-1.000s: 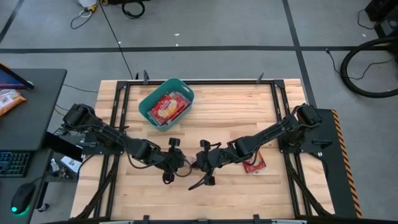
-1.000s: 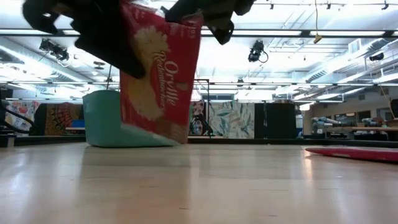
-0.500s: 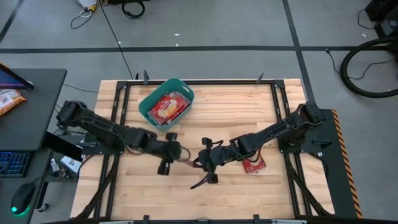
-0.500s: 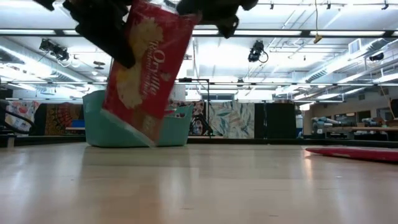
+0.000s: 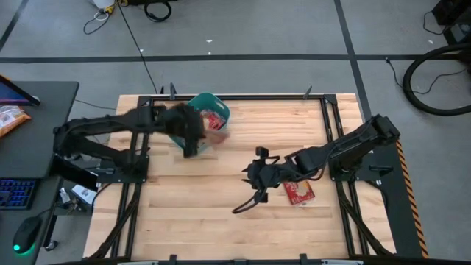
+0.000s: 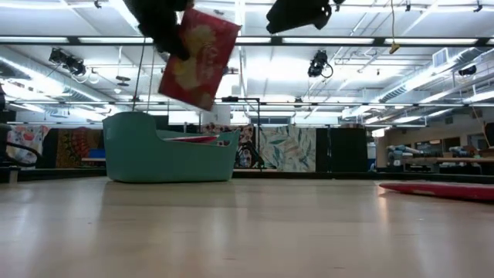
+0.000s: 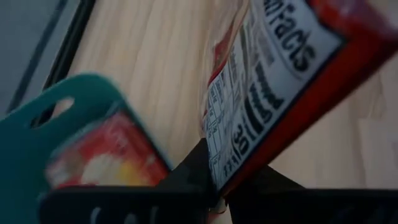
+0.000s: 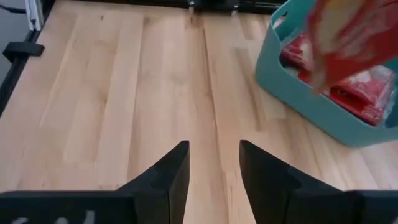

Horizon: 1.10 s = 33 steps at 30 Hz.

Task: Sort popcorn bags into baskets
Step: Put the red popcorn bag into the blue bin

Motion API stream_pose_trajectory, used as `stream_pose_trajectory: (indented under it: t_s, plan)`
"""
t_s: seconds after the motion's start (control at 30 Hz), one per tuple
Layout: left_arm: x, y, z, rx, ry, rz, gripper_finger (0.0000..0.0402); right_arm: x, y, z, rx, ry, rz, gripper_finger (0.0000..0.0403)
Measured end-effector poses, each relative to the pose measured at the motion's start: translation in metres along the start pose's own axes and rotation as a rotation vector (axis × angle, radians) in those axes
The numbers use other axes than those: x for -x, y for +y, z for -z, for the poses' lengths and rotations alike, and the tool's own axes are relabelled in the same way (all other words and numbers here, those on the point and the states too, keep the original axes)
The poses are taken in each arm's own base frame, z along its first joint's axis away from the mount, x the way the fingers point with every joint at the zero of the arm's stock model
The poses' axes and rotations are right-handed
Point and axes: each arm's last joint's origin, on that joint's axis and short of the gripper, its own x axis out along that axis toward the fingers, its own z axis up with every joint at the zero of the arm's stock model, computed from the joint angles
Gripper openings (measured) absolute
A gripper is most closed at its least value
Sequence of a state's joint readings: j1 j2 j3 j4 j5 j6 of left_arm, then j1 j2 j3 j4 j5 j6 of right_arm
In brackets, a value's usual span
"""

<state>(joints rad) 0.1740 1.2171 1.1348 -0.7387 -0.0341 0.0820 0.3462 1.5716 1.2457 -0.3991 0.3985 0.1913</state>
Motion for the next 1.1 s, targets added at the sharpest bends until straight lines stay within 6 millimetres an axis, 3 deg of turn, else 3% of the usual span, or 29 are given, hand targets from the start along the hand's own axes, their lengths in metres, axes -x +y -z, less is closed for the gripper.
stream_pose_trajectory:
  t_s: [0.13, 0.3, 0.47, 0.63, 0.77, 0.97, 1.1]
  plan:
    - [0.003, 0.042, 0.003, 0.078, 0.051, -0.007, 0.0035, -0.008, 0.002, 0.006, 0.016, 0.038, 0.008, 0.0144]
    - [-0.005, 0.090, 0.030, 0.198, 0.212, 0.014, 0.0035, -0.010, 0.003, 0.008, 0.003, 0.054, 0.008, 0.0143]
    - [-0.016, 0.124, 0.053, 0.278, 0.311, 0.073, 0.0035, -0.011, 0.003, 0.009, 0.005, 0.054, 0.012, 0.0143]
    - [-0.029, 0.137, 0.060, 0.281, 0.353, 0.063, 0.0049, -0.012, 0.003, 0.014, 0.010, 0.067, 0.014, 0.0143]
    - [-0.033, 0.138, 0.061, 0.215, 0.405, -0.006, 0.0097, -0.016, 0.002, 0.022, 0.018, 0.088, 0.020, 0.0143]
    - [-0.030, 0.137, 0.051, 0.117, 0.492, -0.273, 0.0171, -0.017, 0.000, 0.024, 0.017, 0.105, 0.024, 0.0143]
    - [-0.028, 0.128, 0.040, 0.074, 0.447, -0.292, 0.0207, -0.015, -0.001, 0.027, 0.014, 0.139, 0.024, 0.0143]
